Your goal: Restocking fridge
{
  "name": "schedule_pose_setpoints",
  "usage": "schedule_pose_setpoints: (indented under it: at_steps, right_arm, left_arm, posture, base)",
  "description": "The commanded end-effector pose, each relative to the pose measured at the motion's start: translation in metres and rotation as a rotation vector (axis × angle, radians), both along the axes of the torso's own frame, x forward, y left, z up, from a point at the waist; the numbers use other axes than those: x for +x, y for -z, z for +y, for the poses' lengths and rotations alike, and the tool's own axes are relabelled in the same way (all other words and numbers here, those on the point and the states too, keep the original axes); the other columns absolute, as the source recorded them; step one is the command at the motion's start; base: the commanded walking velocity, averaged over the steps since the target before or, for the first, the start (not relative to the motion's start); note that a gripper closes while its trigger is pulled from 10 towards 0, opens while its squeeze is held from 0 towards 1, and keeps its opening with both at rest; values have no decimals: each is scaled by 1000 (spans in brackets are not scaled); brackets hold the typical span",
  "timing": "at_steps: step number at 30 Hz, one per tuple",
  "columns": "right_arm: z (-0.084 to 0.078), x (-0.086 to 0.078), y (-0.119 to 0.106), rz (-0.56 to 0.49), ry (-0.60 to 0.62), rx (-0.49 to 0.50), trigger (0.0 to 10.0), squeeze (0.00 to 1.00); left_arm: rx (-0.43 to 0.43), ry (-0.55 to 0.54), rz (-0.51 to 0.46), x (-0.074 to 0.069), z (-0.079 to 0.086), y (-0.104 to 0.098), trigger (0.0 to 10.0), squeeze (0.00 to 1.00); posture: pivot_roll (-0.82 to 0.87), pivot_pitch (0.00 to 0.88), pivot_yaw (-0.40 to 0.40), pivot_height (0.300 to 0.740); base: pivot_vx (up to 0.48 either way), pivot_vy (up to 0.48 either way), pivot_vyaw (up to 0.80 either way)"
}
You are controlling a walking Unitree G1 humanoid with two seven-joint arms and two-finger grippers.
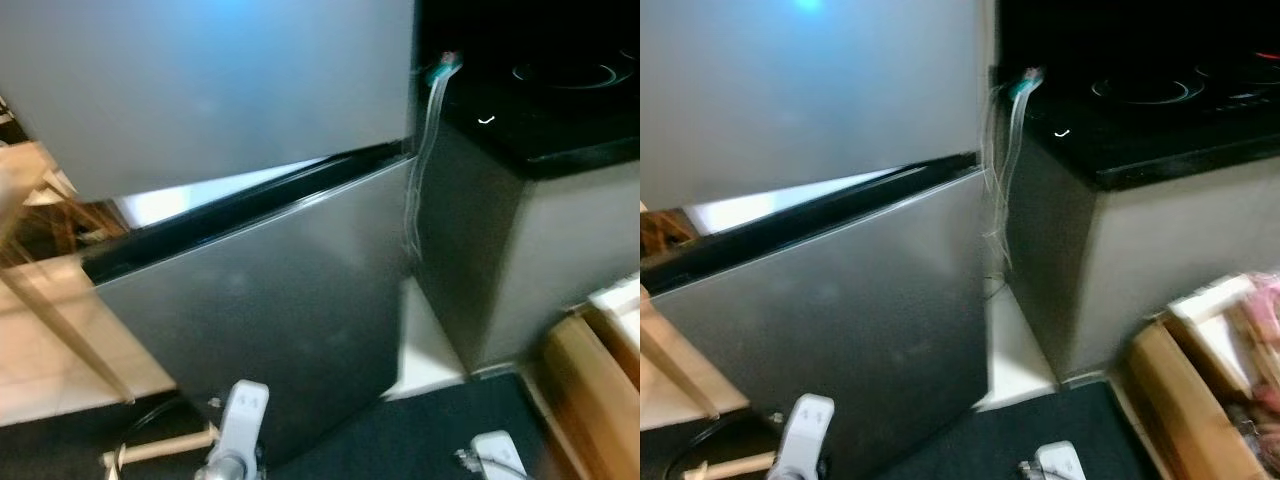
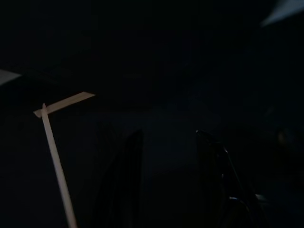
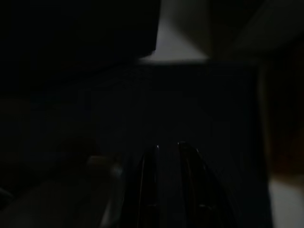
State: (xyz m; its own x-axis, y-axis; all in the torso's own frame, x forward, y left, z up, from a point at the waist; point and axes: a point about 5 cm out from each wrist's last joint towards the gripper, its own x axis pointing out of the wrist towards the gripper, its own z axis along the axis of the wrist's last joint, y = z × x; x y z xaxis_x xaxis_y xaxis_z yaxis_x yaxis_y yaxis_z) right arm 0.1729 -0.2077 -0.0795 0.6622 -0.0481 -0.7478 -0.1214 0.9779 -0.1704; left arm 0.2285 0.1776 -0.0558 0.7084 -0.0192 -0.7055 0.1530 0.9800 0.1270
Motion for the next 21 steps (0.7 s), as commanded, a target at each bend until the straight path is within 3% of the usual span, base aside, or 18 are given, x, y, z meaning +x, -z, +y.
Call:
schedule_pose_setpoints:
  at_steps: [1,6,14,18,21]
  right_arm:
    - [4,-9,5,17,33,26,10000,0]
    - [2,-12,6,27,37,20,10000,0]
    - [-5,-15,6,27,45,-5,10000,0]
    - [-7,-15,5,25,32,-14,10000,0]
    - [-8,-14,4,27,-26,-36,10000,0]
  left_arm:
    - [23,-8,27,-7,7,4,10000,0]
    - [27,1,24,-8,8,4,10000,0]
    - [11,43,-3,-10,2,4,10000,0]
    - [20,106,-30,-6,-5,2,10000,0]
    - [71,221,-15,-2,-12,1,10000,0]
  posture:
    - [-86,62,97,726]
    - [-82,62,101,726]
    - [-84,65,100,726]
    - [-88,64,103,726]
    - [-89,61,102,726]
  base:
    - [334,0,0]
    - [319,0,0]
    - [0,0,0]
    - [0,0,0]
    - [0,0,0]
